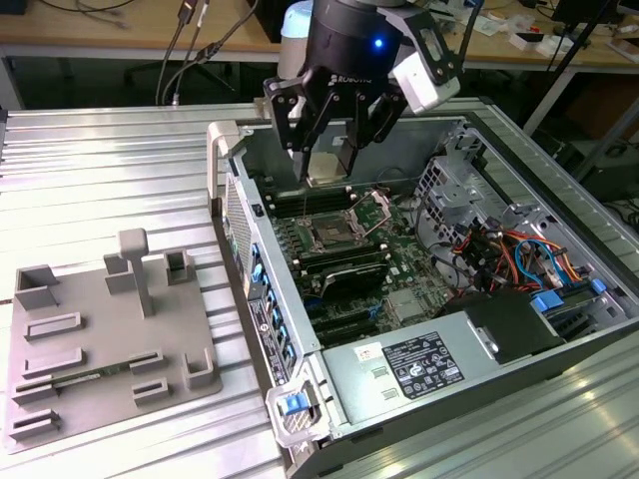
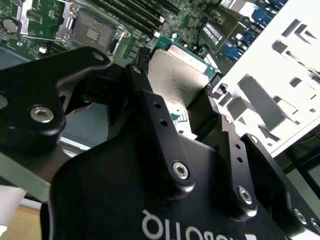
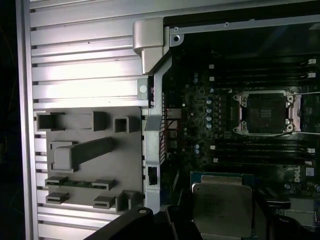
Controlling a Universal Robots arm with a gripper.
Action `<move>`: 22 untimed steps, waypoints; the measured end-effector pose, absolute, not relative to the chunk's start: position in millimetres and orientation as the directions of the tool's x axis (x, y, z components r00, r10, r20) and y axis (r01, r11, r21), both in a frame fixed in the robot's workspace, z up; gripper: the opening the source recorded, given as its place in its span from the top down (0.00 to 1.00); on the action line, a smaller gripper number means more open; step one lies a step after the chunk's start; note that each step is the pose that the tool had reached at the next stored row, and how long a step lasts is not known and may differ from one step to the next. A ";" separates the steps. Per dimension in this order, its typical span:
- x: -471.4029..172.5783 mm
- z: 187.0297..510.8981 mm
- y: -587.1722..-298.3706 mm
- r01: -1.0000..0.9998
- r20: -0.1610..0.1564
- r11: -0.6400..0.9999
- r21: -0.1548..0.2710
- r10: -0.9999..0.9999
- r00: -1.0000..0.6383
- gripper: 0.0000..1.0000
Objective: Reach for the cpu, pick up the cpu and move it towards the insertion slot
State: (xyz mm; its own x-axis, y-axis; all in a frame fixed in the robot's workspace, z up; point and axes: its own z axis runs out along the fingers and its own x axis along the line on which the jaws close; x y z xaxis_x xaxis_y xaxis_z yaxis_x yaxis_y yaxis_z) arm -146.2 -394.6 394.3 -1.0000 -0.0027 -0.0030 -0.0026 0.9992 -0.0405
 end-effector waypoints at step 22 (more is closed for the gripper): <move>-116.9 393.1 -384.2 -0.003 -0.003 0.999 -0.048 -0.003 -1.000 0.45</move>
